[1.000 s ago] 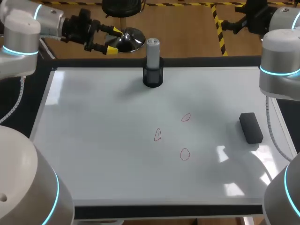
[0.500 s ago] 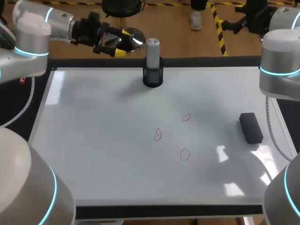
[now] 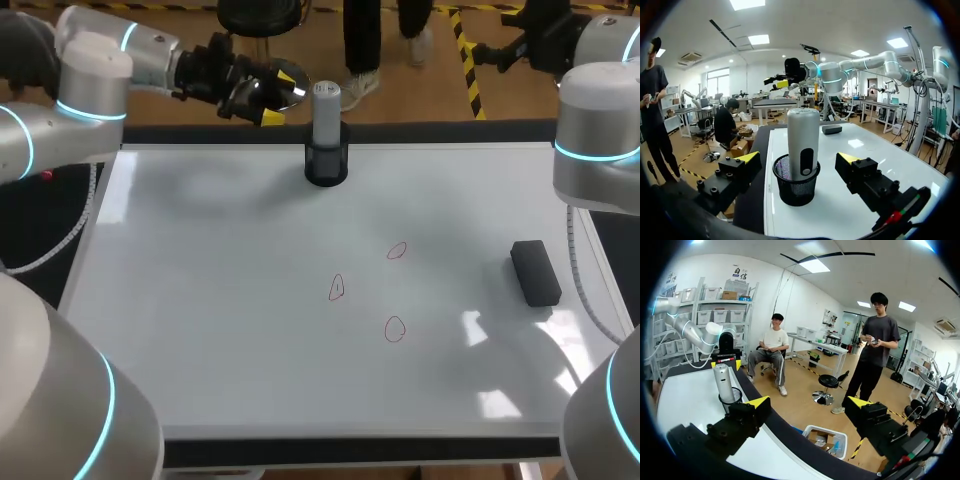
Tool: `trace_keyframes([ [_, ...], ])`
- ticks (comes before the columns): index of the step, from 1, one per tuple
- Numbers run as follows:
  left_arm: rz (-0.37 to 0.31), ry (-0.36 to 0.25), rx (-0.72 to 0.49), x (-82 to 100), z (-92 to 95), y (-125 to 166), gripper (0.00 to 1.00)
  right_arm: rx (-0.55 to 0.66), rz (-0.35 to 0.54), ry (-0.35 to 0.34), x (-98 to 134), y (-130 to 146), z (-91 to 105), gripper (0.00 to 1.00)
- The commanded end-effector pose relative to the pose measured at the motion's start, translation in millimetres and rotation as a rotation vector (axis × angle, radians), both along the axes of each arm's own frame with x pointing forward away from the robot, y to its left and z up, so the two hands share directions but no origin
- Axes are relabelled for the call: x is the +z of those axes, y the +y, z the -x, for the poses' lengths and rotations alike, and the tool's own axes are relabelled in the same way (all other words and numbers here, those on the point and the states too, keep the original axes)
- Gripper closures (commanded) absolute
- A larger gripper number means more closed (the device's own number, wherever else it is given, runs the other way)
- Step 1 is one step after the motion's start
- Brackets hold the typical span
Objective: Pick up the inspection probe, press it on each red-marked spot on the whiteboard one by one, put down the probe, pick up the eraser, and wipe off all the red marks.
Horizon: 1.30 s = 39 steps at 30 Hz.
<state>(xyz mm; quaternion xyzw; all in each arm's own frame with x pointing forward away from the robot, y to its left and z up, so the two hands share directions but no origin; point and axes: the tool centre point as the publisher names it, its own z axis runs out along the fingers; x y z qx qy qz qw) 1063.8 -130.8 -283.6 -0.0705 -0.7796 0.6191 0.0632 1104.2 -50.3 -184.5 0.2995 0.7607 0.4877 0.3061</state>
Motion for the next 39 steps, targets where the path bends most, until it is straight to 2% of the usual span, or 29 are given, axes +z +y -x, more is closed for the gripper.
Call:
trace_keyframes([
  [1, 0.012, 0.021, -0.062, -8.2, -9.6, -12.1, 0.0, 0.0, 0.0, 0.0, 0.0, 0.0, 0.0, 0.0],
  [8, 0.015, 0.04, -0.079, -17.6, -10.5, -30.1, 0.0, 0.0, 0.0, 0.0, 0.0, 0.0, 0.0, 0.0],
  [23, 0.016, 0.08, -0.067, -27.3, 10.0, -58.6, 0.0, 0.0, 0.0, 0.0, 0.0, 0.0, 0.0, 0.0],
  [39, 0.009, 0.092, -0.078, -34.3, 10.7, -78.2, 0.0, 0.0, 0.0, 0.0, 0.0, 0.0, 0.0, 0.0],
])
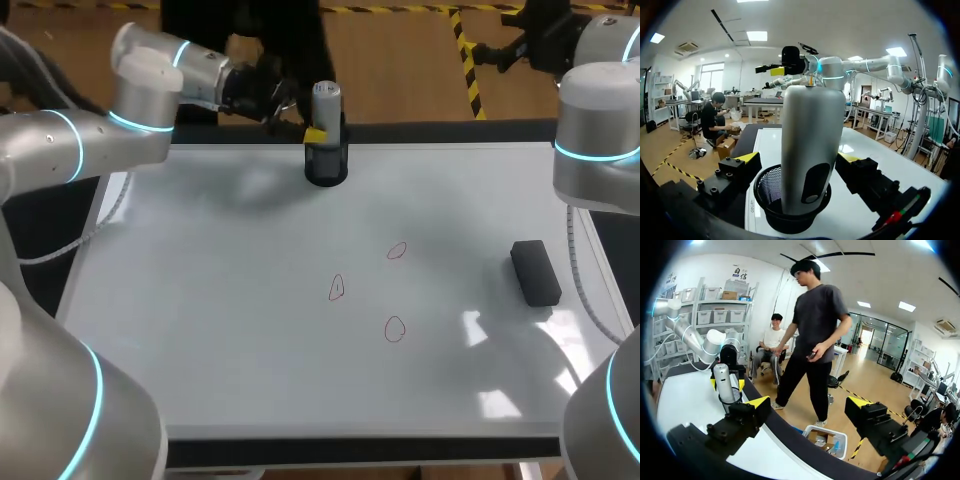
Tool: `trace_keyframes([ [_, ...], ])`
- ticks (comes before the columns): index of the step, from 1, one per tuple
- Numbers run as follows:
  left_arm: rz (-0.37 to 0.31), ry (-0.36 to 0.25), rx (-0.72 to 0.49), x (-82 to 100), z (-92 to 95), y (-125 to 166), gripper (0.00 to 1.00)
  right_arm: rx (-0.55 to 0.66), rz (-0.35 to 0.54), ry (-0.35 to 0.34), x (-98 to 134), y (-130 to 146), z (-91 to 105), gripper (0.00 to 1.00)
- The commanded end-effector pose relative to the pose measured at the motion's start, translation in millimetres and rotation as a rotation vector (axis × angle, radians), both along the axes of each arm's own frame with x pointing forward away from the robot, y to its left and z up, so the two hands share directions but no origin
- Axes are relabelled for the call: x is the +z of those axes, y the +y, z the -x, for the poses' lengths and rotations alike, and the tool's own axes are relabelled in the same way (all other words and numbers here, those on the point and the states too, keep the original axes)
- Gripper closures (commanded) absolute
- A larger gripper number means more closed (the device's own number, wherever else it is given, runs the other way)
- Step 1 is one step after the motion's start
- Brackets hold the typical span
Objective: Pick up the inspection probe, press it on each red-marked spot on the whiteboard one by one, put down the probe, pick up the eraser, and wipe off all the red marks.
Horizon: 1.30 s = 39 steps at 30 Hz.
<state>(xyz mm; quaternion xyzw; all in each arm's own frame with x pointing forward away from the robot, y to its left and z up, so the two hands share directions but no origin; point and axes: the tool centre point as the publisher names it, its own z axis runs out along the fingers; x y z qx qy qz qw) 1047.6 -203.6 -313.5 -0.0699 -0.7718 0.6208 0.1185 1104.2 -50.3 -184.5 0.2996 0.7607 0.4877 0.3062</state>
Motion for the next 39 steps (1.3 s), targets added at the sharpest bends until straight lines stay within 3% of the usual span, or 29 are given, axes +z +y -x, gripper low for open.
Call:
trace_keyframes([
  [1, 0.003, 0.003, -0.008, -4.5, -5.3, -5.8, 0.0, 0.0, 0.0, 0.0, 0.0, 0.0, 0.0, 0.0],
  [36, -0.011, 0.005, 0.02, -16.5, -3.7, -17.5, 0.0, 0.0, 0.0, 0.0, 0.0, 0.0, 0.0, 0.0],
  [37, -0.011, 0.003, 0.02, -16.5, -3.7, -17.5, 0.13, 0.0, 0.0, 0.0, 0.0, 0.0, 0.0, 0.0],
  [38, -0.01, 0.001, 0.02, -16.2, -3.5, -17.4, 0.4, 0.0, 0.0, 0.0, 0.0, 0.0, 0.0, 0.0],
  [39, -0.009, -0.001, 0.02, -15.3, -3.2, -17.2, 0.56, 0.0, 0.0, 0.0, 0.0, 0.0, 0.0, 0.0],
])
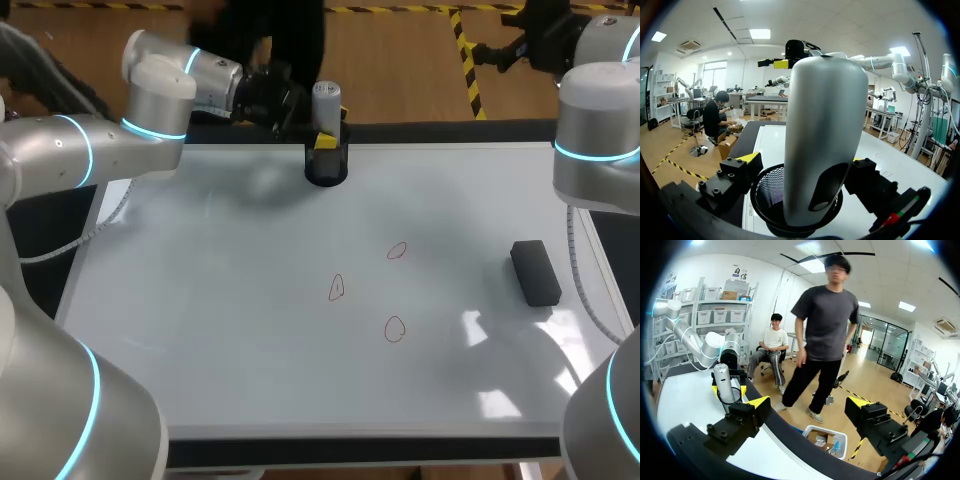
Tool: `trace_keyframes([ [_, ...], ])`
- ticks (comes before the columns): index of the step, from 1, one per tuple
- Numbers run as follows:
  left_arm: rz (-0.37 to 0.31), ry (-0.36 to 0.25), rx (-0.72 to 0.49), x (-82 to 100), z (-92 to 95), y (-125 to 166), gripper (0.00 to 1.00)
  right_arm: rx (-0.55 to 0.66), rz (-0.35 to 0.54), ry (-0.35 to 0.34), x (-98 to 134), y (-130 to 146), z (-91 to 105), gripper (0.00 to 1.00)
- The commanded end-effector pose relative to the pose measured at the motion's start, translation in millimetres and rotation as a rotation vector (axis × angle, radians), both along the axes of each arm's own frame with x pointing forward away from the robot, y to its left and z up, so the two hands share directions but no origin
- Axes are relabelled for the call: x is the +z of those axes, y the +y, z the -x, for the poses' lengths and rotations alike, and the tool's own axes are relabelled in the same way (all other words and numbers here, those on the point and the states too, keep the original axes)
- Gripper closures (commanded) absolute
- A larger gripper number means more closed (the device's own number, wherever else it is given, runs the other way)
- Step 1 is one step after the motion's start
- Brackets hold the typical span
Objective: Pick up the inspection probe, press it on each red-marked spot on the whiteboard one by one, put down the probe, pick up the eraser, and wipe off all the red marks.
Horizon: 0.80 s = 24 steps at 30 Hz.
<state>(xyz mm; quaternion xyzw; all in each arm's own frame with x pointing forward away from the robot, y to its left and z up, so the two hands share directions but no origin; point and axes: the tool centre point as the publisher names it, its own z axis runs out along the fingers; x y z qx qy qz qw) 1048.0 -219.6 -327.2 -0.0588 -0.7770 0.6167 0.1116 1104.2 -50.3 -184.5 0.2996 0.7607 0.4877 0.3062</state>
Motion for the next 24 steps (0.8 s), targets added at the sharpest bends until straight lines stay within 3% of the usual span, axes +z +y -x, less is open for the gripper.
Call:
trace_keyframes([
  [1, 0.006, -0.006, -0.005, -0.8, -2.6, -1.2, 0.72, 0.0, 0.0, 0.0, 0.0, 0.0, 0.0, 0.0],
  [2, 0.008, -0.009, -0.005, 0.3, -2.3, -1.2, 1.0, 0.0, 0.0, 0.0, 0.0, 0.0, 0.0, 0.0],
  [24, 0.027, -0.061, -0.016, 13.1, 4.3, 1.0, 1.0, 0.0, 0.0, 0.0, 0.0, 0.0, 0.0, 0.0],
])
